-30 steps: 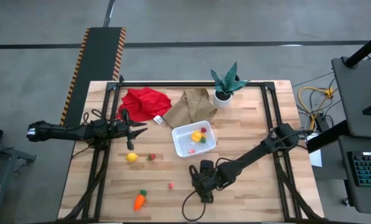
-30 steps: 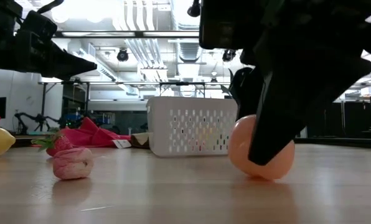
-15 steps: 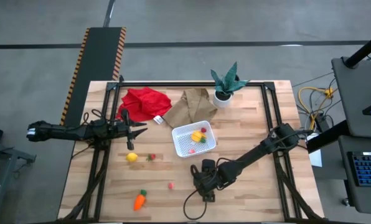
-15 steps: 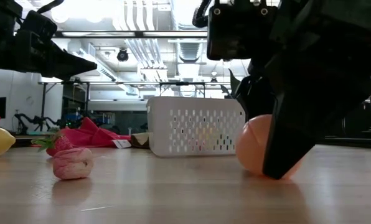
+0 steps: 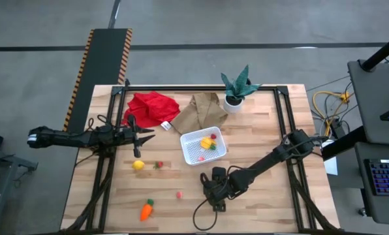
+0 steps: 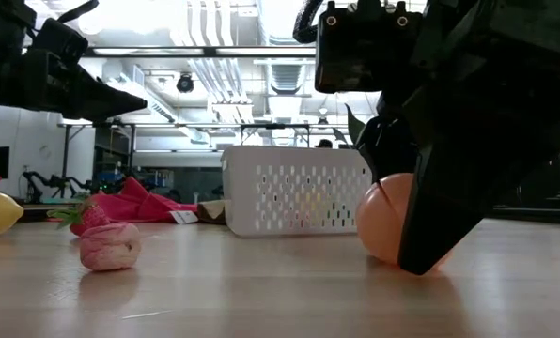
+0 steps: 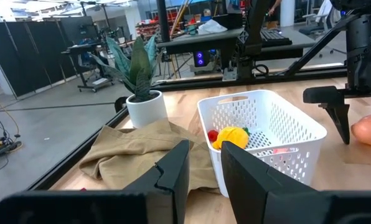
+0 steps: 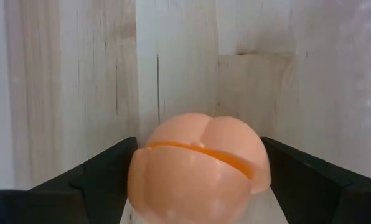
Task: Pick and placing Produce into tupperware
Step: Put the right peach into the white bin
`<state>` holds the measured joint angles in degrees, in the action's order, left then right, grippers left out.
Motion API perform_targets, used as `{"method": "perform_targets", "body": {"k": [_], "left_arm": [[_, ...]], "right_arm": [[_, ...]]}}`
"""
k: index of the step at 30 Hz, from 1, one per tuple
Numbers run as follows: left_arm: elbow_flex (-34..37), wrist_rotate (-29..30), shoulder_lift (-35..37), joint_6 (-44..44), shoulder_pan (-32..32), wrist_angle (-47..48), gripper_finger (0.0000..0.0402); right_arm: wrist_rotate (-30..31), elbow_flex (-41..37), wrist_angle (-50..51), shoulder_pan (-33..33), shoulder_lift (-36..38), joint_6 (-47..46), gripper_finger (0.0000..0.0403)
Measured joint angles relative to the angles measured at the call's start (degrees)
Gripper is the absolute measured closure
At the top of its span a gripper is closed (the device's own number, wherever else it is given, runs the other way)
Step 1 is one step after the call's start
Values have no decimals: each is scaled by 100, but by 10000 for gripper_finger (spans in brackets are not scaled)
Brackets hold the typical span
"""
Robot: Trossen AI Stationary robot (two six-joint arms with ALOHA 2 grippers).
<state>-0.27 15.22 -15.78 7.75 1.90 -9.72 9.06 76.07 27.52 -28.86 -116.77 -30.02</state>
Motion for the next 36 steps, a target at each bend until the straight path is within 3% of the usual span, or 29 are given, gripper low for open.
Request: {"method": "perform_targets", "body": {"k": [13,21,28,36], "left_arm": [[0,0,-6,0,-1,-13,322],[0,0,-6,0,0,-13,322],[0,0,-6,1,-1,-10,322],[0,0,-6,0,-1,-7,322]], "right_arm": [[10,-2,-6,4,0,-256,166],[-2,-2,-10,2,0,-260,145],[-4,-2,-9,2,0,-302,167],[-25,28,18,2,2,-310,155]]}}
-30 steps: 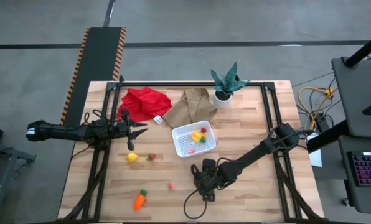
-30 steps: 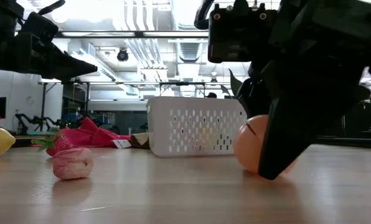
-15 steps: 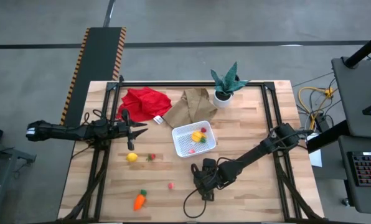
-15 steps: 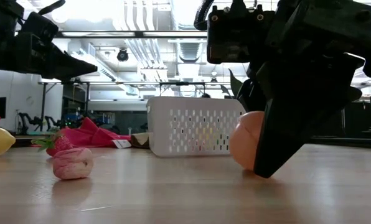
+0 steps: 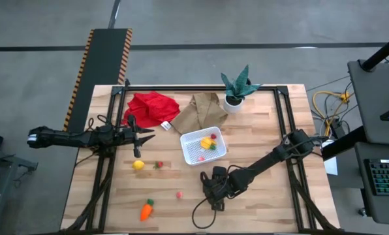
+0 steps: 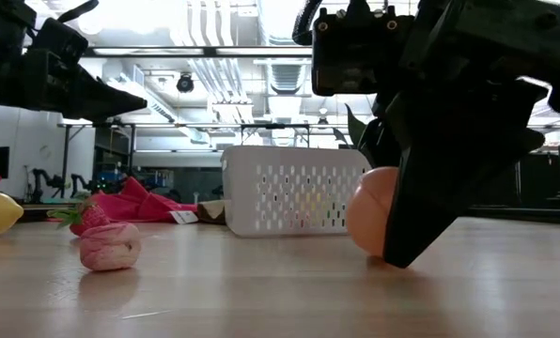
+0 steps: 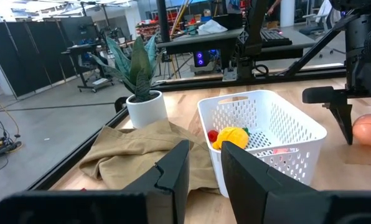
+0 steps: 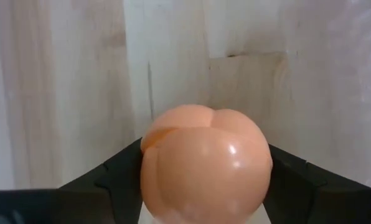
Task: Pick and placing Produce into tupperware
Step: Put the right peach into the white bin
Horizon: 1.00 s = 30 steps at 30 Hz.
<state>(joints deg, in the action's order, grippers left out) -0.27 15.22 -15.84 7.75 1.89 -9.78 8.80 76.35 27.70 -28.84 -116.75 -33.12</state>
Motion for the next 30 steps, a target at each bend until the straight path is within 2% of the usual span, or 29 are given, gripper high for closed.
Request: {"method": "perform_targets", "body": {"k": [6,15,19,24,30], "left_arm": [[0,0,0,0,0,0,322],[0,0,0,0,2,0,322],[0,0,0,0,1,-4,322],[0,-2,10,0,2,0,322],[0,0,22,0,0,-9,322]], "right_arm": [[-20,31,0,-4,9,-4,167],[11,104,0,-2,95,55,163],[56,121,-6,2,273,156,168],[491,121,59,41,633,390,162],[587,123,96,358,1082,972,168]]}}
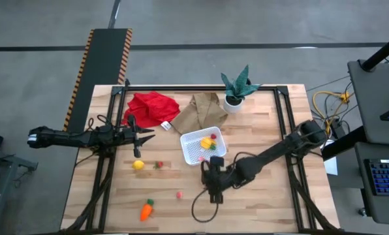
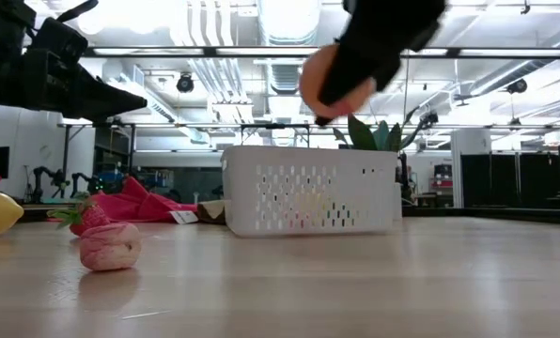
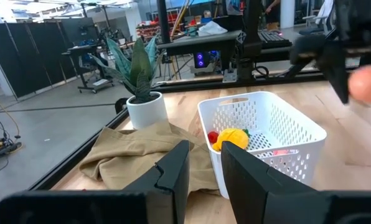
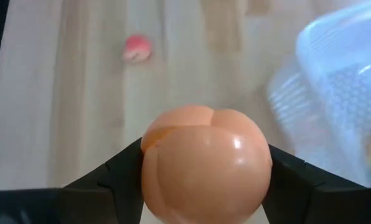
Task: Pick and placing Produce into tupperware
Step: Put the right peach into the white bin
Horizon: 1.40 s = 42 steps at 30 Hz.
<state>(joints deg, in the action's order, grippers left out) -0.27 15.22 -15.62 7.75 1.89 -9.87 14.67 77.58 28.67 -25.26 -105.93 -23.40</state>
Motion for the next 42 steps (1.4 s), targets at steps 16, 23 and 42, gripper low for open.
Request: {"method": "perform_targets", "body": {"k": [16,23,42], "left_arm": [[0,-2,-9,2,2,1,322],[0,-1,-14,2,0,3,322],[0,-2,-11,2,2,0,322]], "right_arm": [[-6,2,565,1572,588,1408,165],[-316,-108,781,2109,555,1594,165],[-417,-607,858,2647,544,1665,153]]}}
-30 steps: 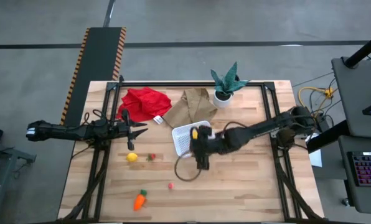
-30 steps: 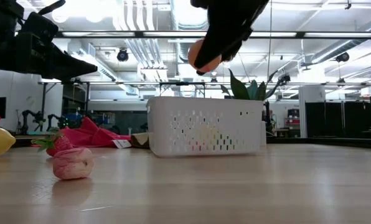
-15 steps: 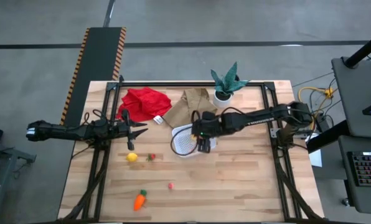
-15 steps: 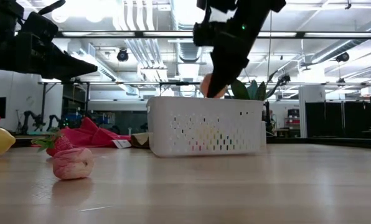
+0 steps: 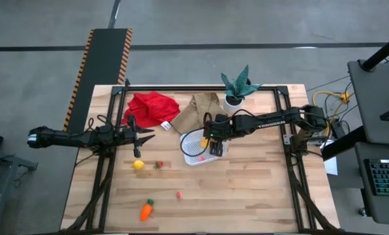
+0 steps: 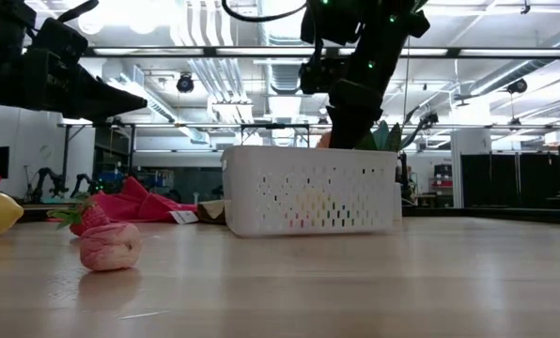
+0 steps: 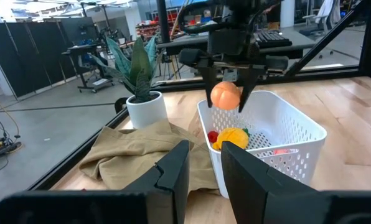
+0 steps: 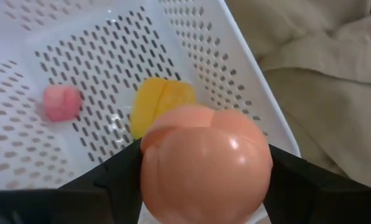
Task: Pick and placing Produce into tupperware
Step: Put the right peach into the white bin, then put the lemon into the white bin
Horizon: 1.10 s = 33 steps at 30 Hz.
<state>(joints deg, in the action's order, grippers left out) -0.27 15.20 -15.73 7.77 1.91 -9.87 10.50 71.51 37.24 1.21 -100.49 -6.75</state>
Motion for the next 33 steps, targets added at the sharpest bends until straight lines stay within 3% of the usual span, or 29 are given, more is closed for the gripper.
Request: {"method": "perform_targets", "body": {"k": [10,25,29,33], "left_arm": [[0,2,0,0,-2,0,322],[0,2,0,0,0,1,322],[0,0,0,-7,0,0,322],[0,2,0,-8,0,-4,322]], "right_arm": [[24,-37,-25,48,-2,-12,148],[252,121,-41,46,5,-113,85],[-274,140,-631,20,159,94,95],[-1514,36,-1678,-71,519,455,114]]}}
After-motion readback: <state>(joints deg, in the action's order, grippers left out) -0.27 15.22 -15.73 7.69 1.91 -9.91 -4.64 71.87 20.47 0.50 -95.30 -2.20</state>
